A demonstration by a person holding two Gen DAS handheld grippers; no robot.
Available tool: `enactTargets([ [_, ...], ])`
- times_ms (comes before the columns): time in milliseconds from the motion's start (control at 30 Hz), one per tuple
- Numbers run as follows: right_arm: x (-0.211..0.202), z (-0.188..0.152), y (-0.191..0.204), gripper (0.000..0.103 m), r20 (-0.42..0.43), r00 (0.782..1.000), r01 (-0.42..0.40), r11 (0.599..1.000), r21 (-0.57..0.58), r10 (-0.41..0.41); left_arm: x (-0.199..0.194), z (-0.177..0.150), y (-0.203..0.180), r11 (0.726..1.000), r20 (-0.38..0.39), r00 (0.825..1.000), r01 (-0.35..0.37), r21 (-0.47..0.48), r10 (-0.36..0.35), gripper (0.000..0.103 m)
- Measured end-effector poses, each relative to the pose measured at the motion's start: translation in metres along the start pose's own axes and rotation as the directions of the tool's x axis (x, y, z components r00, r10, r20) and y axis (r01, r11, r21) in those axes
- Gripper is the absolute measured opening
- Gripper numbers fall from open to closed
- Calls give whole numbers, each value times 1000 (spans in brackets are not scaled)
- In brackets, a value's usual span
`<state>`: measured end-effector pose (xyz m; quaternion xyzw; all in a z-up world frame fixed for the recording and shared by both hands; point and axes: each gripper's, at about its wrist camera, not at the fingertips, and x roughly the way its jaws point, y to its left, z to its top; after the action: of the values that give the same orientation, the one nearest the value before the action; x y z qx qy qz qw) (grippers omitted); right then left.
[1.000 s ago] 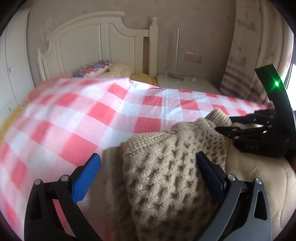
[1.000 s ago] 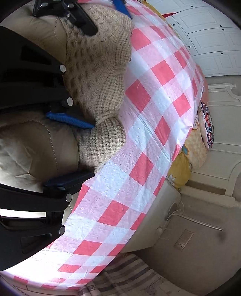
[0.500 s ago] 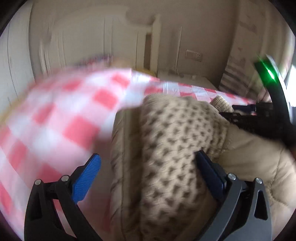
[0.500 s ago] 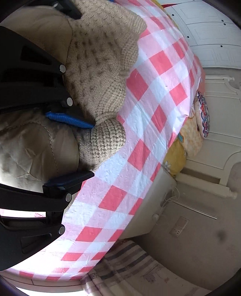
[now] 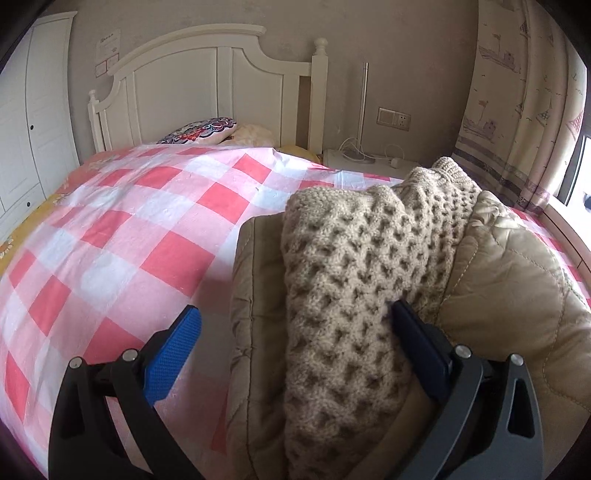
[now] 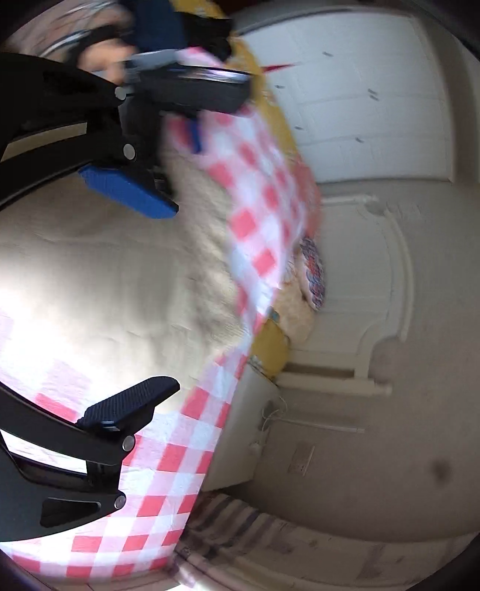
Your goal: Fold large clothes
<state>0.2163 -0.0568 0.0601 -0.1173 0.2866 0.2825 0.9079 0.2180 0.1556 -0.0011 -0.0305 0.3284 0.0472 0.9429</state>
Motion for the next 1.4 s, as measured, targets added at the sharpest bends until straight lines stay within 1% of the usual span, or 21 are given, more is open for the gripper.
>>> enactTargets([
  [33, 20, -16, 9, 84, -102, 995, 7, 999, -34, -11, 0, 0, 0, 1000, 1, 1000, -7, -1, 7, 101],
  [67, 34, -32, 6, 86, -106, 994, -30, 999, 23, 33, 2, 0, -1, 1000, -1, 1000, -21, 7, 21, 101],
  [100, 39, -39, -4, 87, -75, 993, -78, 991, 106, 86, 2, -1, -3, 999, 3, 999, -35, 19, 35, 101],
  [133, 44, -40, -12, 91, -72, 991, -100, 985, 142, 111, 1, -1, -3, 999, 7, 999, -38, 16, 38, 101],
  [233, 53, -33, -22, 98, -104, 985, -122, 981, 151, 138, 0, 1, -6, 998, -3, 999, -52, 25, 52, 101],
  [367, 53, -31, -26, 99, -108, 984, -126, 980, 154, 144, -10, 12, -8, 997, -69, 996, -49, 51, 53, 101],
  [500, 52, -37, -28, 99, -86, 985, -132, 975, 177, 149, -47, 24, -9, 991, -11, 992, -124, 48, 125, 101],
  [533, 52, -37, -28, 99, -83, 985, -134, 975, 179, 150, -50, 25, -7, 990, -14, 991, -134, 32, 135, 101],
  [567, 53, -39, -25, 99, -82, 985, -132, 975, 179, 149, -46, 22, -2, 991, -49, 989, -136, 9, 137, 101],
  [633, 52, -39, -24, 99, -79, 987, -126, 975, 182, 143, -22, 8, 2, 993, -150, 982, -119, 0, 117, 101],
  [667, 52, -39, -22, 99, -78, 988, -120, 976, 180, 136, -16, 2, 4, 995, -165, 982, -100, -12, 97, 101],
  [767, 44, -36, -19, 99, -77, 990, -99, 978, 186, 115, -12, -9, 17, 995, -158, 987, -43, -91, 28, 101],
  [867, 31, -34, -24, 99, -92, 985, -120, 964, 237, 146, -15, -8, 14, 997, -155, 987, -58, -56, 49, 101],
  [1000, -6, -45, -46, 99, -9, 980, -183, 919, 349, 199, -16, -9, 15, 996, -155, 987, -50, -70, 39, 101],
  [1100, -18, -59, -70, 99, 6, 970, -212, 839, 500, 242, -15, -10, 18, 995, -159, 987, -46, -93, 31, 101],
  [1167, -15, -67, -78, 99, 2, 952, -253, 780, 572, 308, -14, -11, 18, 993, -170, 985, -45, -106, 27, 101],
  [1200, -10, -72, -79, 99, -7, 934, -282, 751, 597, 356, -14, -11, 18, 993, -173, 985, -45, -109, 25, 101],
  [1233, -4, -75, -76, 99, -33, 922, -289, 742, 605, 385, -14, -11, 19, 993, -174, 984, -45, -111, 25, 101],
  [1300, 8, -77, -66, 99, -104, 909, -269, 759, 593, 404, -14, -11, 19, 992, -173, 985, -41, -119, 20, 101],
  [1367, 15, -78, -59, 99, -76, 883, -327, 723, 608, 463, -14, -12, 21, 991, -177, 984, -30, -127, 7, 101],
  [1400, 19, -78, -57, 99, -86, 878, -326, 720, 613, 471, -13, -12, 23, 991, -179, 984, -24, -132, 0, 101],
])
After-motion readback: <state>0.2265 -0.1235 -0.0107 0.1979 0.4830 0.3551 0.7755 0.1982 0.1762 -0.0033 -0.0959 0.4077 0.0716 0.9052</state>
